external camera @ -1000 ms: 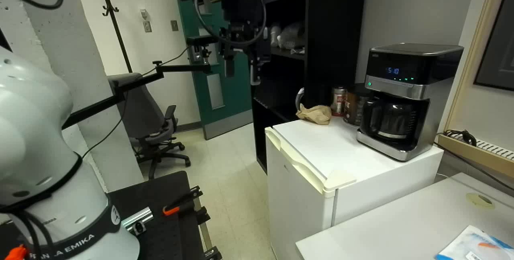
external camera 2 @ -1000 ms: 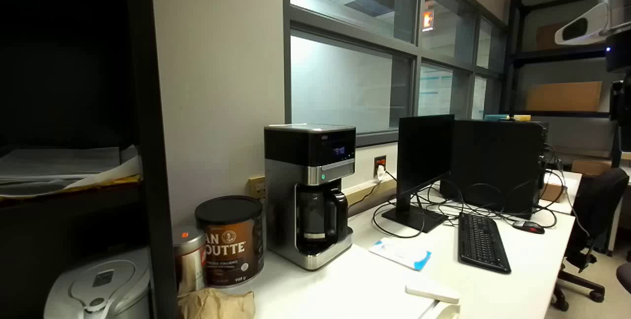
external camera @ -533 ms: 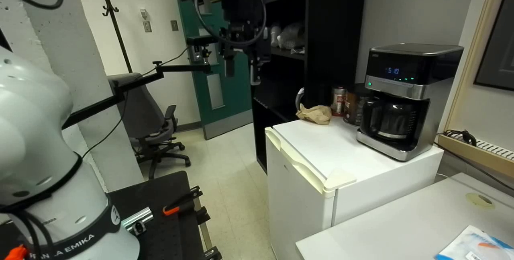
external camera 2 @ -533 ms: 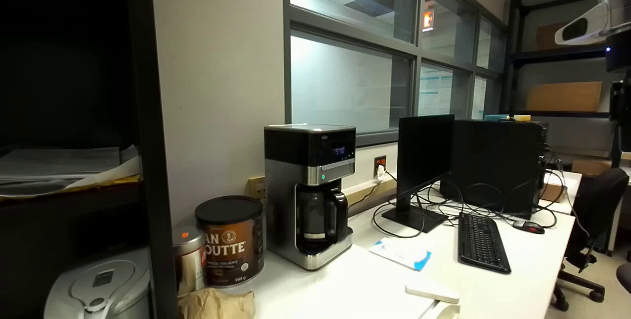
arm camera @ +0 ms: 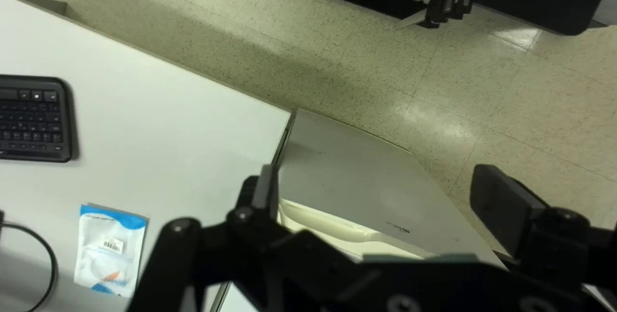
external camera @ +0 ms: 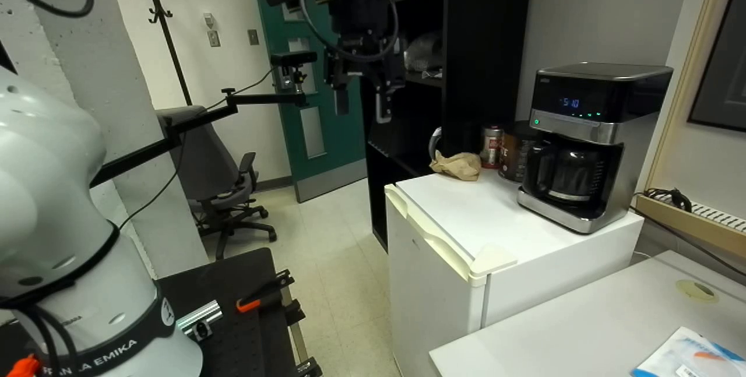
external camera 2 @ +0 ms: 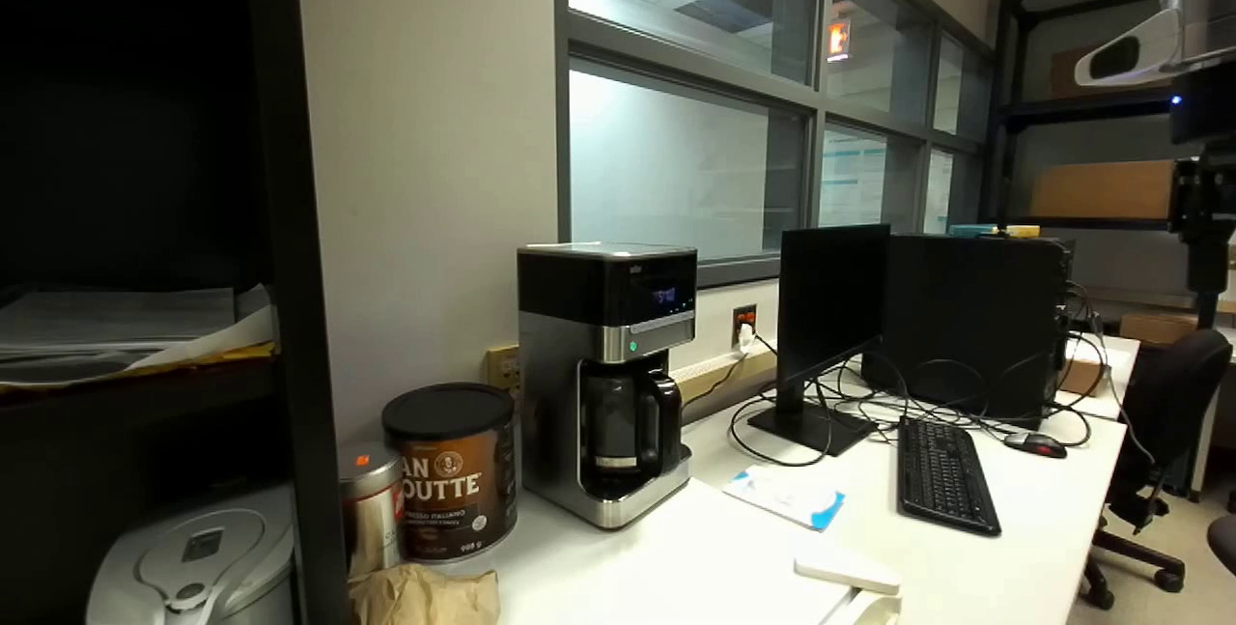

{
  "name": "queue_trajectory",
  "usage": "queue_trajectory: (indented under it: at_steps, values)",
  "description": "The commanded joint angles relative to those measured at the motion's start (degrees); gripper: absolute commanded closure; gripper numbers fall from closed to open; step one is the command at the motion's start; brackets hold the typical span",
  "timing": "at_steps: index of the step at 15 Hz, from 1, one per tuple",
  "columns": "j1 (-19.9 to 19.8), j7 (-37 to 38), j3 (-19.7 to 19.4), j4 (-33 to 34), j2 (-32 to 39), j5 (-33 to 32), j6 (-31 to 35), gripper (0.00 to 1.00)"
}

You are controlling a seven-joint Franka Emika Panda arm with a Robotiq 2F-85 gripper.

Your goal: Press the coffee maker button

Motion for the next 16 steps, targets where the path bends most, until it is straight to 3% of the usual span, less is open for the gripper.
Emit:
queue_trajectory:
  at_steps: [1,8,13,14,16]
  values:
    - [0.04,-5.52,-0.5,2.81,5.62,-5.26,4.85,0.0]
    - [-0.44,-17.36,-1.63,7.11,16.54,-15.98,22.54,0.0]
    - [-0.88,-24.97,-1.93,9.43,24.78,-18.59,35.93,0.01]
    - [-1.09,-25.91,-1.78,10.08,26.46,-18.77,38.1,0.26]
    - [-1.56,-27.6,-1.48,11.48,29.73,-19.99,42.81,0.29]
